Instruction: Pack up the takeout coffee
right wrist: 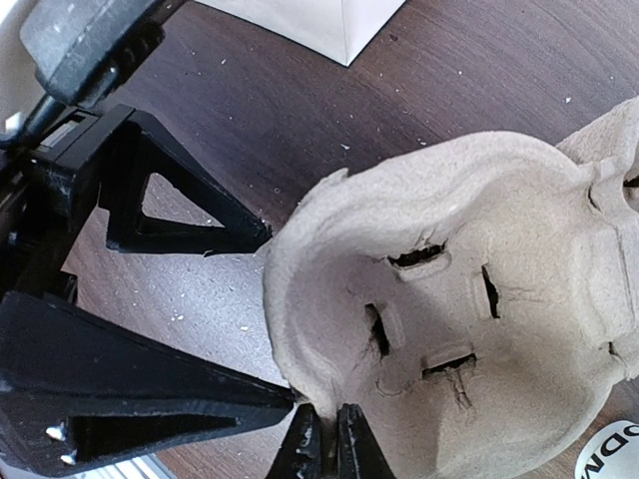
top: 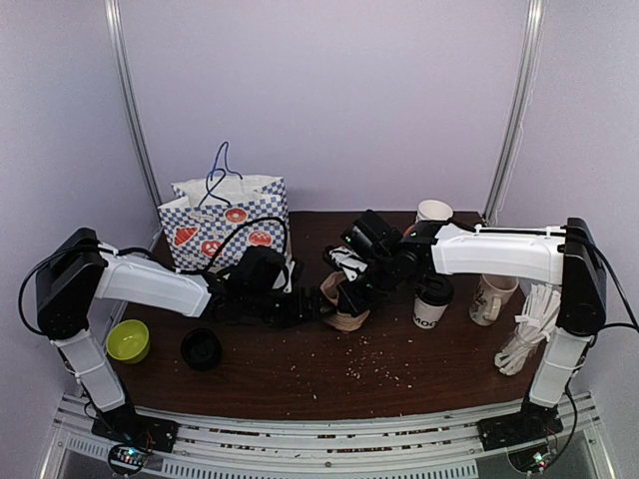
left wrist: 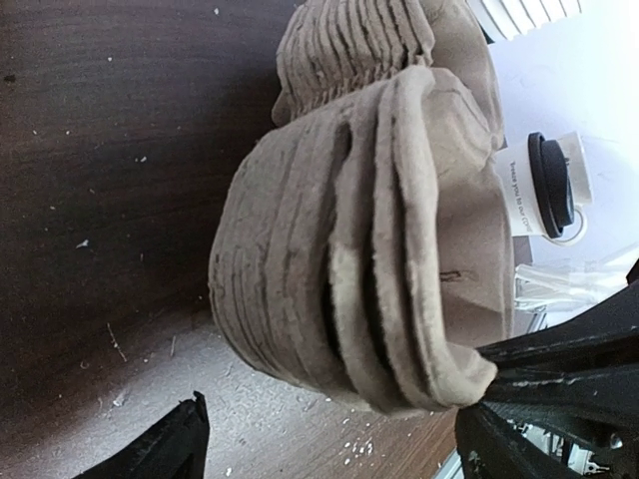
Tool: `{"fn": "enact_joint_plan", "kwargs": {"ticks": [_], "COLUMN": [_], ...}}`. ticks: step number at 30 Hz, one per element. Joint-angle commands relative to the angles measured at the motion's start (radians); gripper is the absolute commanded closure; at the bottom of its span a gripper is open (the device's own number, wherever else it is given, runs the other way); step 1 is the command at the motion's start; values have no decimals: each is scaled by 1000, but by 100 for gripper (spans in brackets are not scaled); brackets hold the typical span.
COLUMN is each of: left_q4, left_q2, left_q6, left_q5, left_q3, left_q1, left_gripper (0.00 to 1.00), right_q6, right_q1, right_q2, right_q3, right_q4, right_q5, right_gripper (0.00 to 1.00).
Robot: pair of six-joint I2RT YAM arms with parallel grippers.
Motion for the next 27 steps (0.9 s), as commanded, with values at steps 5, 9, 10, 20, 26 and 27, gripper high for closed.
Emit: {"fn": "enact_joint_plan", "kwargs": {"ticks": [5,9,10,20,26,27], "left_q4": [41,41,42,44,43,42], "left_q2": [30,39,41,42,41,41], "left_q6": [-7,-8,-9,-6,-4,-4], "left_q5": [-13,-13,-13,-2,-2,-2], "left_q3": [39,39,40,27,28,28], "left_q1": [0,0,0,0,0,0], "left_gripper": [13,14,14,15,15,15], "right_q6": [15,8,5,-20,-14,-13], "right_q1": [-1,-1,-2,-2,-2,-2], "right_q2": [-51,-64,-63,-32,-20,-19], "right_q3": [6,13,15,18,17,17], "right_q4": [-30,-42,-49,-81,-74,-73], "right_q5": [-5,16,18,38,46,46], "right_gripper": [83,84,85,76,86,86]}}
